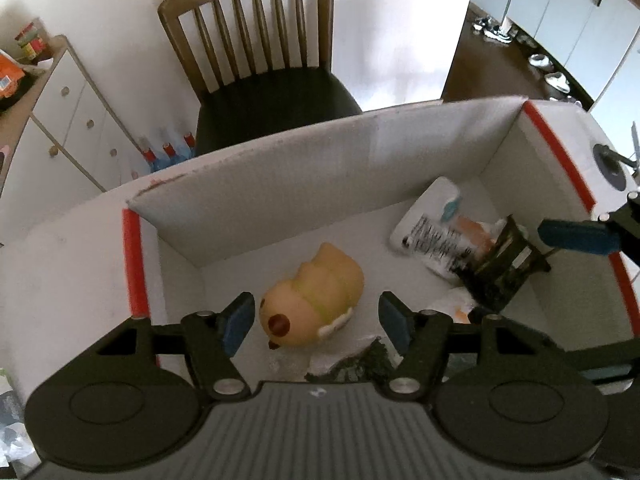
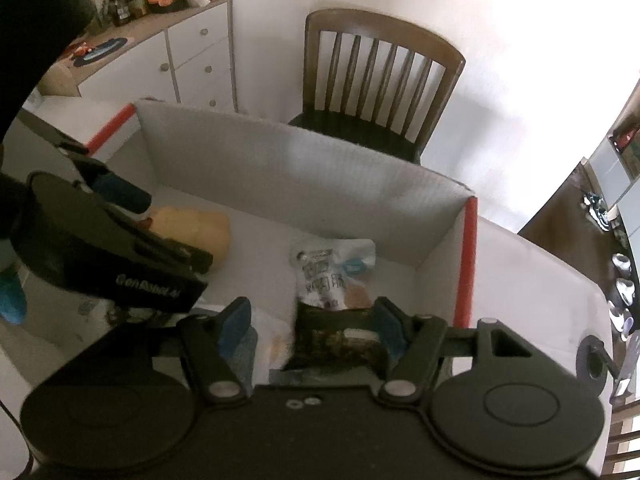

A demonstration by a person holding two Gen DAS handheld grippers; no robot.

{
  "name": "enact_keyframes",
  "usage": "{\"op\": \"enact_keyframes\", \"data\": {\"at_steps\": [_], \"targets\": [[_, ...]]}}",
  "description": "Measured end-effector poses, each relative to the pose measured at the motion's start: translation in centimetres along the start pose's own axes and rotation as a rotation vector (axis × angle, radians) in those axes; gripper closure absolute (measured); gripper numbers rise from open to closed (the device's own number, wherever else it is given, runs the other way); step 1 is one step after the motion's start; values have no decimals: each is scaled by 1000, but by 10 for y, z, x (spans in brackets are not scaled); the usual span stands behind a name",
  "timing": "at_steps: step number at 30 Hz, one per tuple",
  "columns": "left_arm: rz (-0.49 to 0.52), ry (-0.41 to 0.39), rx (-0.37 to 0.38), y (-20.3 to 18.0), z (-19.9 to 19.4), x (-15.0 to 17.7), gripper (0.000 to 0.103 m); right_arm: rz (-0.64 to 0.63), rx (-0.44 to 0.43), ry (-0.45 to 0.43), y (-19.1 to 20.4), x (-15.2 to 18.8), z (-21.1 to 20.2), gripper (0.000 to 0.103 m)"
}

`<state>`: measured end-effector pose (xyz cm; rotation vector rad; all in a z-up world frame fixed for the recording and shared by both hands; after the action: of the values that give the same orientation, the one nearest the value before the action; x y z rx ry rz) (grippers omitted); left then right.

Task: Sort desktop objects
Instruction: 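Withdraw both open tools up and out of the red box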

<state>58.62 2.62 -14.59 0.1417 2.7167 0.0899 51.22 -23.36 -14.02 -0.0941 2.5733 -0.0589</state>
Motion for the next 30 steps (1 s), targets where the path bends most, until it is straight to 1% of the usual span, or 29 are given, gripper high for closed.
{"op": "enact_keyframes", "data": {"at_steps": [7, 15, 21, 24, 30], "targets": [[-8, -29, 6, 3, -25, 2, 36, -13, -6, -22, 1, 0, -24, 36], [0, -70, 15, -2, -61, 9, 36, 21, -23, -45, 1, 5, -55, 35], [-3, -118, 17, -5, -91, 20, 36, 33, -31, -57, 5, 11, -78, 35], [-5, -136, 35, -9, -106, 27, 36, 38, -30, -67, 6, 14, -90, 35], [-5, -189, 25, -15, -136, 44, 36, 55, -21, -88, 7, 21, -110, 34]]}}
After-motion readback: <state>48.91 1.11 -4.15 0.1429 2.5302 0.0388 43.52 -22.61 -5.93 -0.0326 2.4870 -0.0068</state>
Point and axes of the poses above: each gripper's, at about its wrist camera, not at the fingertips, and z roughly the way its jaws point, y to its left, x to its underside, the point moved 8 cm from there along z, roughly the way its jaws point, and after that the axes turned 1 degree about -z, right-handed, at the moved point
